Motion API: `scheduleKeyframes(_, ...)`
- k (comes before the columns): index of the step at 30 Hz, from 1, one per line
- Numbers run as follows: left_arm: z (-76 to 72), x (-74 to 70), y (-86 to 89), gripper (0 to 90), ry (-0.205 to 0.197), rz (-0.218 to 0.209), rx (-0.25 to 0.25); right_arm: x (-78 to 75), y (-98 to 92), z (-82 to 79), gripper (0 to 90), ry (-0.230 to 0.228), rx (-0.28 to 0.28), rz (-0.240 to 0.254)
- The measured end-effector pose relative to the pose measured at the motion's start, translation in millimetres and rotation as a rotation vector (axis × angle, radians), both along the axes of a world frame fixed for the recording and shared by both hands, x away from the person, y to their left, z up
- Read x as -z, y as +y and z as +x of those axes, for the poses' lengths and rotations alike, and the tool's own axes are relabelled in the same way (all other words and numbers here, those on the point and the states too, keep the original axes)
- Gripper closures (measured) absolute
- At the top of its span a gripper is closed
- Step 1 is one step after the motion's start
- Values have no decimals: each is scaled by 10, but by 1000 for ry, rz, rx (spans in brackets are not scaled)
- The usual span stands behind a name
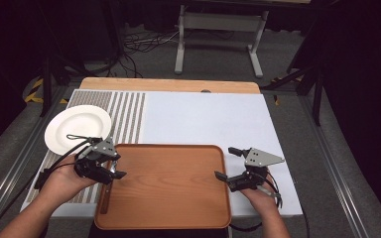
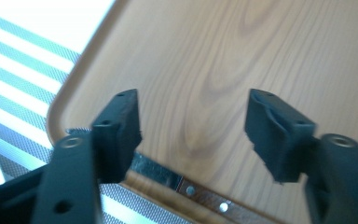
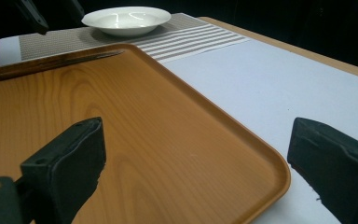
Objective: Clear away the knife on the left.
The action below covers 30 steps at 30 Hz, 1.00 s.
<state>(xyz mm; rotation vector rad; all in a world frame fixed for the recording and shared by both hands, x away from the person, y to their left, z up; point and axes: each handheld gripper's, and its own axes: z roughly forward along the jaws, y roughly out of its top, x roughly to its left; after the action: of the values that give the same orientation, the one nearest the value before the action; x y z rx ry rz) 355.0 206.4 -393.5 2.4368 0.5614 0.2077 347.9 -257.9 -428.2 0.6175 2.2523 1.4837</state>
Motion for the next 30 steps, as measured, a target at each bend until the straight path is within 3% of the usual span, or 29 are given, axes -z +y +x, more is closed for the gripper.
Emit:
scheduleKeyframes(1, -12, -11, 30, 275, -12, -27, -4, -11, -2, -9, 49, -6, 5, 5)
scheduleKeyframes(4, -60, -25, 150, 194, -69, -121, -25, -26, -14, -19, 48, -14, 14, 13)
scheduleKeyframes(5, -60, -25, 150, 171, -69, -121, -25, -26, -14, -19, 48, -14, 14, 13)
scheduleKeyframes(8, -143, 6, 270, 108, -163, -228, -17, -38, -31, -26, 46, -21, 23, 22)
scheduleKeyframes(17, -229, 235, 514, 23, -252, -469, -27, -43, -35, -45, 43, -23, 34, 33)
scheduleKeyframes(21, -241, 370, 605, 20, -275, -546, -63, -23, -59, -77, 41, -25, 47, 41)
scheduleKeyframes(23, -243, 407, 630, 20, -282, -561, -74, -14, -73, -88, 41, -27, 55, 44)
scheduleKeyframes(26, -260, 511, 731, 16, -303, -630, -95, -8, -84, -103, 38, -35, 67, 43)
scheduleKeyframes(30, -288, 610, 815, 13, -315, -660, -108, 18, -92, -125, 35, -38, 74, 47)
